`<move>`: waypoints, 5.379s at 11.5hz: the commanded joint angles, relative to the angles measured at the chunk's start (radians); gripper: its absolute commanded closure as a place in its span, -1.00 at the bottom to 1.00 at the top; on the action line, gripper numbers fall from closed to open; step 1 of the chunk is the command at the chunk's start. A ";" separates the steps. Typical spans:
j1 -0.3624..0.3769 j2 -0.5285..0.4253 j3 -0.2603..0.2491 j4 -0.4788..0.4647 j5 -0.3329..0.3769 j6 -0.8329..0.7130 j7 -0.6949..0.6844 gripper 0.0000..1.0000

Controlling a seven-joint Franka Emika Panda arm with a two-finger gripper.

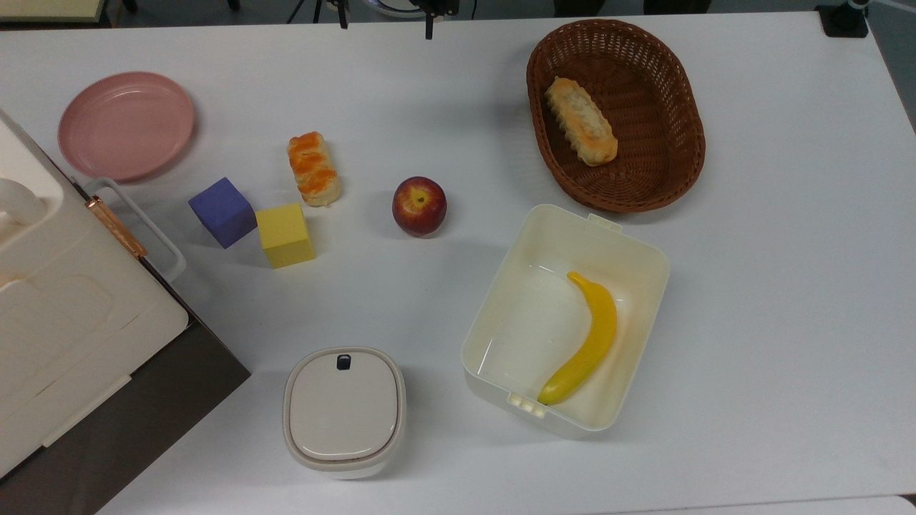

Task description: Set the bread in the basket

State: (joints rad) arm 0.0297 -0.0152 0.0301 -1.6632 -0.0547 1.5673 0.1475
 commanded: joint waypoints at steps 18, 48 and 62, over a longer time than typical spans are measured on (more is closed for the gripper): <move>-0.188 0.158 -0.013 -0.032 -0.008 0.135 -0.227 -1.00; -0.209 0.222 0.354 -0.031 -0.097 -0.039 -0.252 0.16; 0.081 0.233 0.349 0.042 -0.105 0.017 0.000 -1.00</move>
State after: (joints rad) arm 0.1316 0.2210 0.4268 -1.6597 -0.1622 1.5723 0.1471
